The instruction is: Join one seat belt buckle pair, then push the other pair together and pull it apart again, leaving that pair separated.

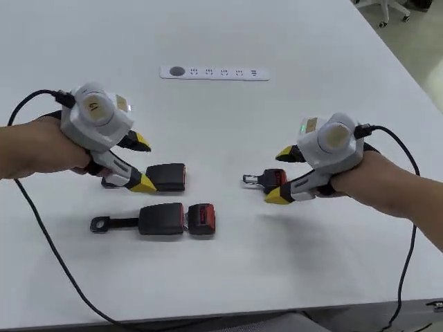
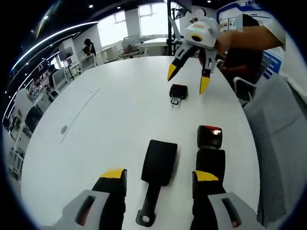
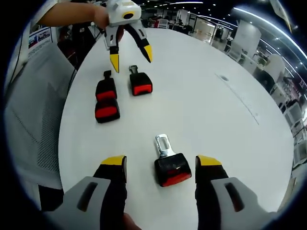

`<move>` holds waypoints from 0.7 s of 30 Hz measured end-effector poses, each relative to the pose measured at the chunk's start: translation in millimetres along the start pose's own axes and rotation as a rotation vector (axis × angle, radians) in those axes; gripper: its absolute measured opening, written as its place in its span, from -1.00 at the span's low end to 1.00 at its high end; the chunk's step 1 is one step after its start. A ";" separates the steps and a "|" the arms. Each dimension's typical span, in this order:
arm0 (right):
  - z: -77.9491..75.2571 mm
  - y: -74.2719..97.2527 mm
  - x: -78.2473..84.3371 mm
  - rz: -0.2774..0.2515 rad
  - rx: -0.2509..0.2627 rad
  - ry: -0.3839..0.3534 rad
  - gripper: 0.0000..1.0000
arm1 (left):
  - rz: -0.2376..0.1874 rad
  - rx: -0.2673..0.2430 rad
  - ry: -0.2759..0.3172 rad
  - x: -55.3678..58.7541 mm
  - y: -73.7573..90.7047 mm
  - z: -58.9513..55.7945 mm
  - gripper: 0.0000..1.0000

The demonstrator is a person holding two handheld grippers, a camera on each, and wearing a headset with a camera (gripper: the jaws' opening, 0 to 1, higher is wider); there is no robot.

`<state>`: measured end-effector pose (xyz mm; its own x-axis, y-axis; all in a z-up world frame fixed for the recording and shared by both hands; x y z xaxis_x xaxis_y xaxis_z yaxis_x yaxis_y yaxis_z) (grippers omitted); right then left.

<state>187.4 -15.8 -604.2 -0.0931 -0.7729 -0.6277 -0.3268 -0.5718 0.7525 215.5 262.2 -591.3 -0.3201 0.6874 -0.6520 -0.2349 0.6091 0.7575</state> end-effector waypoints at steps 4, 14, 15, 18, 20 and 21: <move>17.1 9.7 -2.8 -0.014 0.021 -0.002 0.22 | -0.060 -0.047 0.030 10.3 25.9 -21.1 0.38; 45.8 31.5 12.4 -0.040 0.091 -0.087 0.56 | -0.085 -0.189 0.149 71.8 71.1 -48.6 0.73; 46.7 33.6 12.8 -0.044 0.103 -0.089 0.60 | -0.098 -0.212 0.168 75.9 74.2 -47.6 0.79; 47.7 39.9 15.4 -0.060 0.135 -0.113 0.67 | -0.115 -0.232 0.218 89.1 84.8 -49.2 0.88; 47.8 42.3 15.5 -0.075 0.161 -0.122 0.81 | -0.135 -0.239 0.236 90.9 87.3 -51.5 0.92; 47.2 42.0 16.3 -0.080 0.175 -0.135 0.90 | -0.142 -0.244 0.250 91.6 87.6 -51.3 0.96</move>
Point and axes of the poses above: the centre of the closed fingertips' face, and the gripper's own axes: y roughly backward along the fingers, z roughly to its left, x roughly out of its underside, the point moved 6 cm from there along y, roughly backward along the fingers, and after that the axes turned 10 degrees about y, right-handed, at the moved point
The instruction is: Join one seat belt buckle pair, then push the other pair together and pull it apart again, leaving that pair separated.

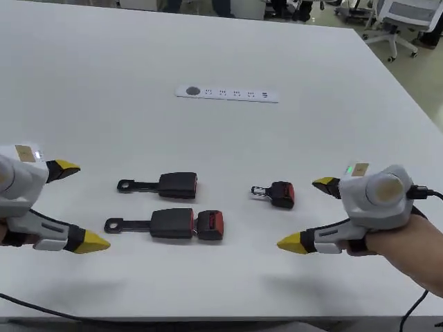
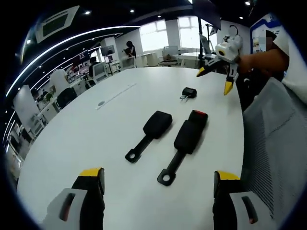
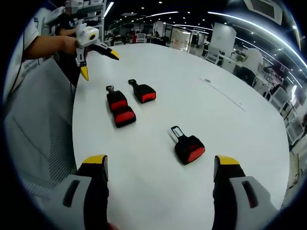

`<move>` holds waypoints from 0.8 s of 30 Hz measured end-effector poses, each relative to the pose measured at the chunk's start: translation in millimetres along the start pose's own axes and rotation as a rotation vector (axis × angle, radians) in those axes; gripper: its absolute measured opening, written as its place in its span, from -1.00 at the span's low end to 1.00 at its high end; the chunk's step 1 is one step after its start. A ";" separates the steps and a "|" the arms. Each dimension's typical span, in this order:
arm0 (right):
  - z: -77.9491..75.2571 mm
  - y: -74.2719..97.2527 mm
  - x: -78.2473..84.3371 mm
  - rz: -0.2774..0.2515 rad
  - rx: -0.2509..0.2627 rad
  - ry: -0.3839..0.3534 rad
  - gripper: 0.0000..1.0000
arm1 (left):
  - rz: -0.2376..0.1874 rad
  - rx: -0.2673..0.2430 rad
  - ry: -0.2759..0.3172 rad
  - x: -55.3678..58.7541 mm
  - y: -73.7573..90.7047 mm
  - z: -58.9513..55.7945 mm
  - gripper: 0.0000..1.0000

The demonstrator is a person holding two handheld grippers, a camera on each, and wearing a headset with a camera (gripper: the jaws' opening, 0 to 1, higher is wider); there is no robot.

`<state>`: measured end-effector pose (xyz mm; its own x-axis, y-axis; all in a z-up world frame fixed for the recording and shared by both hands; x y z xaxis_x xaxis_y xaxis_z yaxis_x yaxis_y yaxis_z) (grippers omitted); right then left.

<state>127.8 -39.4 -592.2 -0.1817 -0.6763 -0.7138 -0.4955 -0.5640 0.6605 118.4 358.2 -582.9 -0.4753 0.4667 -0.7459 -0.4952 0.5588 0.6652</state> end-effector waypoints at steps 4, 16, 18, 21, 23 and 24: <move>1.0 1.7 6.9 -0.014 0.024 -0.029 1.00 | -0.016 -0.025 0.034 8.7 3.3 0.2 1.00; 14.5 11.3 4.6 -0.045 0.037 -0.055 1.00 | -0.053 -0.026 0.092 20.9 14.8 -5.5 1.00; 13.6 11.3 5.0 -0.045 0.038 -0.052 1.00 | -0.059 -0.031 0.094 21.5 15.6 -3.2 1.00; 12.0 9.8 7.7 -0.046 0.035 -0.064 1.00 | -0.070 -0.036 0.105 22.5 16.4 -1.9 1.00; 13.5 10.8 6.3 -0.046 0.031 -0.074 1.00 | -0.070 -0.036 0.110 23.3 16.1 -3.4 1.00; 15.0 11.0 6.2 -0.049 0.027 -0.072 1.00 | -0.067 -0.032 0.111 25.2 15.8 -3.8 1.00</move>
Point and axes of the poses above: the centre of the closed fingertips' face, and the gripper's own axes: y roughly backward along the fingers, z roughly to its left, x roughly out of its underside, the point moved 6 cm from there along y, roughly backward along the fingers, and after that the axes turned 10 degrees about y, right-handed, at the moved point
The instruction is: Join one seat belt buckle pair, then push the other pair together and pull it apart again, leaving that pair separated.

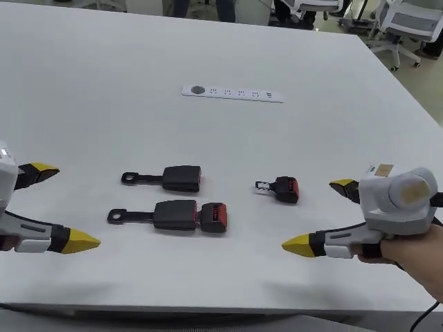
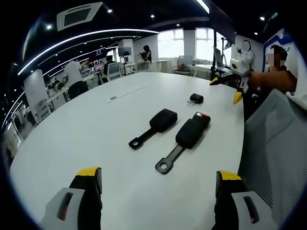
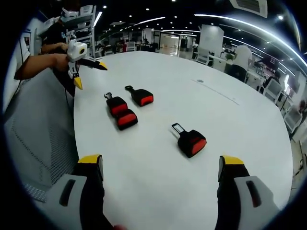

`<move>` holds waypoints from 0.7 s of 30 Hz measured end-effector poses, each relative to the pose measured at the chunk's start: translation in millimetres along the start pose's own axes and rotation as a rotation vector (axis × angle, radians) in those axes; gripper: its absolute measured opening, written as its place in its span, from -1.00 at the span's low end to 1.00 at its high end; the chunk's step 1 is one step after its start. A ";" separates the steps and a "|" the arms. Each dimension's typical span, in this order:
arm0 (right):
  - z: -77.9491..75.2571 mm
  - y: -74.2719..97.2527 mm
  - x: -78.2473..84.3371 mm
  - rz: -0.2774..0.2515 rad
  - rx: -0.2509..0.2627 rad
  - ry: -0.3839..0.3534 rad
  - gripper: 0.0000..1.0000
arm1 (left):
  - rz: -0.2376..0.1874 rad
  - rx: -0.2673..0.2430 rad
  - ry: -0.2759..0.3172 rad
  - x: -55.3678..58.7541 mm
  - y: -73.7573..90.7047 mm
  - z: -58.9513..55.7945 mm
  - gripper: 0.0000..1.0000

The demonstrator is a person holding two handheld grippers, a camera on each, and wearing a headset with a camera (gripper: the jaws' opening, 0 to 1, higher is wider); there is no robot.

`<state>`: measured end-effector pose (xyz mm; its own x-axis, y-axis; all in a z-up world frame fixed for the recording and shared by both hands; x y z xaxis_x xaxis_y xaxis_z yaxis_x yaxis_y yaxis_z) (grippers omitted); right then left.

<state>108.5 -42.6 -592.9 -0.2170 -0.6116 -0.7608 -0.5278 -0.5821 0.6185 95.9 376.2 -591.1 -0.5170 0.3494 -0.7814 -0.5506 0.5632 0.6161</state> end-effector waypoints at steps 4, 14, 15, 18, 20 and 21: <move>2.0 -0.3 -2.8 -0.019 0.002 0.005 1.00 | 0.003 0.004 0.010 1.3 -0.8 -2.6 1.00; 8.0 -1.9 4.1 -0.012 -0.021 -0.016 0.99 | -0.008 0.007 0.035 3.0 -2.4 -1.4 1.00; 8.2 -1.5 5.1 -0.006 -0.021 -0.010 0.99 | -0.018 0.013 0.057 2.6 -3.3 -3.5 1.00; 10.4 1.6 -0.9 -0.002 -0.029 0.002 0.99 | -0.027 0.019 0.076 5.8 -2.1 -1.9 1.00; 9.8 1.7 -1.0 -0.010 -0.035 -0.004 0.99 | -0.021 0.007 0.068 8.2 -0.9 -0.9 1.00; 9.1 1.6 -0.5 -0.010 -0.034 -0.006 0.99 | -0.021 0.010 0.069 8.2 -0.7 -2.1 1.00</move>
Point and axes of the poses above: the centre of the closed fingertips' face, and the gripper's own axes: y roughly backward along the fingers, z roughly to its left, x roughly out of its underside, the point moved 6 cm from there along y, roughly backward along the fingers, and after that the axes turned 10 degrees about y, right-handed, at the moved point
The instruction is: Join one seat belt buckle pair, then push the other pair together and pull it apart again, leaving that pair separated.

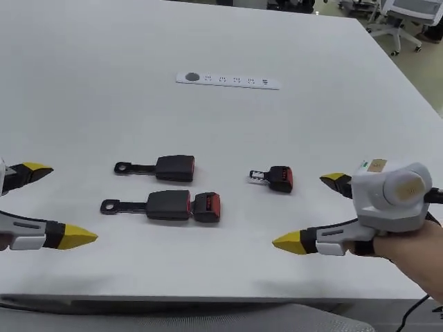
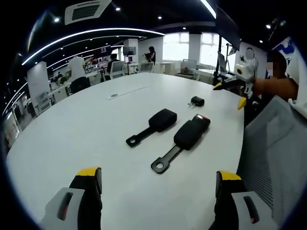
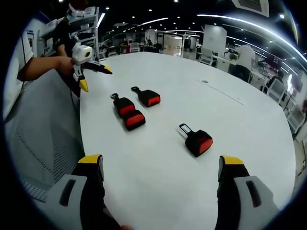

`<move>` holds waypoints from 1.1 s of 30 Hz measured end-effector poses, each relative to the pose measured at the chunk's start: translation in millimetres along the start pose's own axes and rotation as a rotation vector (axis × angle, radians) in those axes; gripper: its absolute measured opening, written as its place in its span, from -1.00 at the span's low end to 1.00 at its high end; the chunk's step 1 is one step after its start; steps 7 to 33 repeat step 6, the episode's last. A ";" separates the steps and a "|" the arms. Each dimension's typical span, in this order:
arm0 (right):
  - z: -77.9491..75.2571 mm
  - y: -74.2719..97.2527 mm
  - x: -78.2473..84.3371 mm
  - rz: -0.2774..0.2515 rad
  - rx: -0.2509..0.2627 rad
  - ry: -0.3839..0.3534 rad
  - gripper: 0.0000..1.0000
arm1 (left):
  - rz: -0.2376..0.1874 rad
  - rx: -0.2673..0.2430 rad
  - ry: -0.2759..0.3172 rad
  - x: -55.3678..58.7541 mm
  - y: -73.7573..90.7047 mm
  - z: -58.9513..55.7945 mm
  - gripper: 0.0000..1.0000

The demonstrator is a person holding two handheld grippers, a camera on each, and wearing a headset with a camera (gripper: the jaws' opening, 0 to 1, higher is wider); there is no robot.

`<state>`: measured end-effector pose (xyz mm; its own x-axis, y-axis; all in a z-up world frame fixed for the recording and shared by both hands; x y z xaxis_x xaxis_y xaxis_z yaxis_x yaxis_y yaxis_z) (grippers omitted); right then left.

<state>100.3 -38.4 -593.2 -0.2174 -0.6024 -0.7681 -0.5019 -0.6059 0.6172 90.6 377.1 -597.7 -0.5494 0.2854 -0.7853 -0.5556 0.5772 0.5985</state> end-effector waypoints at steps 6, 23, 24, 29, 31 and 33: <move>-0.5 1.7 0.8 0.003 0.010 -0.026 0.99 | 0.000 0.005 -0.019 -1.8 -0.2 -2.9 1.00; -0.5 1.7 0.8 0.003 0.010 -0.026 0.99 | 0.000 0.005 -0.019 -1.8 -0.2 -2.9 1.00; -0.5 1.7 0.8 0.003 0.010 -0.026 0.99 | 0.000 0.005 -0.019 -1.8 -0.2 -2.9 1.00; -0.5 1.7 0.8 0.003 0.010 -0.026 0.99 | 0.000 0.005 -0.019 -1.8 -0.2 -2.9 1.00; -0.5 1.7 0.8 0.003 0.010 -0.026 0.99 | 0.000 0.005 -0.019 -1.8 -0.2 -2.9 1.00; -0.5 1.7 0.8 0.003 0.010 -0.026 0.99 | 0.000 0.005 -0.019 -1.8 -0.2 -2.9 1.00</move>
Point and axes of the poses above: the centre of the closed fingertips' face, and the gripper's own axes: y roughly backward along the fingers, z roughly to its left, x roughly out of its underside, the point moved 6 cm from there along y, roughly backward along the fingers, and after that the axes turned 10 degrees about y, right-handed, at the moved point
